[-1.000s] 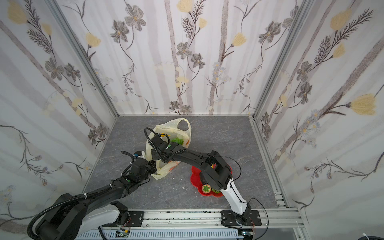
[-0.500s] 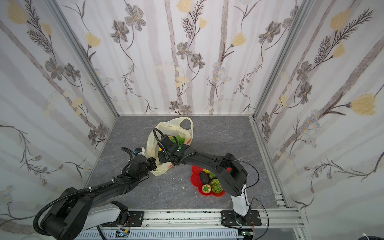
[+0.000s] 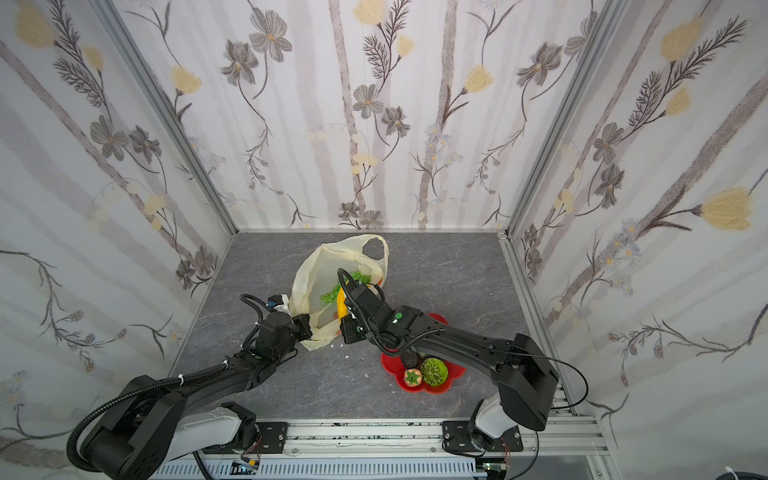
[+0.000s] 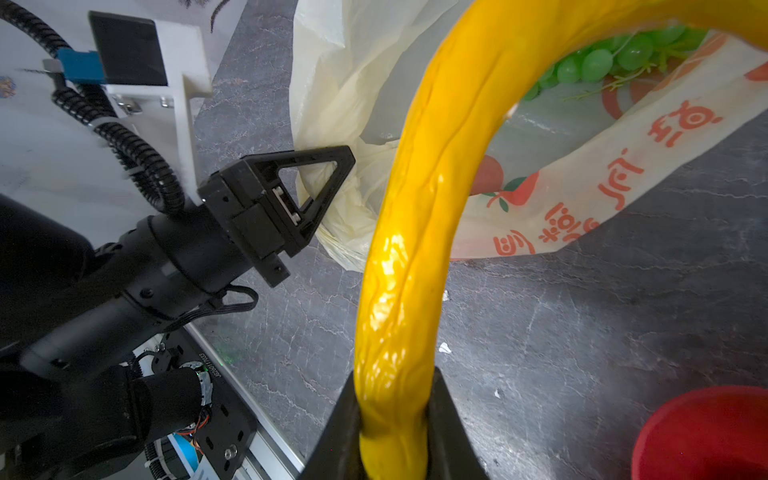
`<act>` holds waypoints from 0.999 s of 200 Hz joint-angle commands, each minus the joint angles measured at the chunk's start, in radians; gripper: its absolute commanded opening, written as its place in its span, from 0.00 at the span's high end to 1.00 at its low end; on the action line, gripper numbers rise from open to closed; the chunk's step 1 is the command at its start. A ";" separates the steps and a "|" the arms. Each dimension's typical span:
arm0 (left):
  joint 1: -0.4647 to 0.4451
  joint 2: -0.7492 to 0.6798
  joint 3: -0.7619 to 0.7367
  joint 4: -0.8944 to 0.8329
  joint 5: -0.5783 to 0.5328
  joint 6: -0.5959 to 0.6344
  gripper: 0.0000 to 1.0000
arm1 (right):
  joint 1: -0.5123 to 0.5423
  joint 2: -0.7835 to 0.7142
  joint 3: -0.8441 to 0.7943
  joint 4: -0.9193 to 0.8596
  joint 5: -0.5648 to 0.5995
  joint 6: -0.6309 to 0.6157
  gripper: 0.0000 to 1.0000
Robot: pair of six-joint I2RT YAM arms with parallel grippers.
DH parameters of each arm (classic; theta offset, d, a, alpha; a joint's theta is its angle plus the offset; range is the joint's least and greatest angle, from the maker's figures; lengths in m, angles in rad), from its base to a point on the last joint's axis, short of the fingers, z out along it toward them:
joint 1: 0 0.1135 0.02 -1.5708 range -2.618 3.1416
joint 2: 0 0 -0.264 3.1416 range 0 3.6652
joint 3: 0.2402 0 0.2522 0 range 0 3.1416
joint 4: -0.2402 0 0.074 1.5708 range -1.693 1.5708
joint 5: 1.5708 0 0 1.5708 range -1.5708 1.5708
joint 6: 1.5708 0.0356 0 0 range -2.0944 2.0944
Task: Take the fake fruits out of the plastic bag
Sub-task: 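Lift the banana out of the bag and carry it over the red plate, then lower the banana onto the red plate beside the other fruits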
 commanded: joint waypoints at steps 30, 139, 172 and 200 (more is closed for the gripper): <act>0.002 -0.010 -0.012 0.039 -0.019 0.000 1.00 | 0.002 -0.207 -0.115 -0.081 0.129 0.047 0.88; 0.006 -0.007 -0.015 0.039 -0.005 -0.008 1.00 | 0.001 -0.411 -0.323 -0.264 0.230 0.233 0.88; 0.005 -0.007 -0.016 0.039 -0.001 -0.009 1.00 | 0.002 -0.389 -0.343 -0.245 0.222 0.247 0.88; 0.005 -0.009 -0.016 0.039 0.003 -0.007 1.00 | 0.002 -0.350 -0.341 -0.242 0.208 0.249 0.88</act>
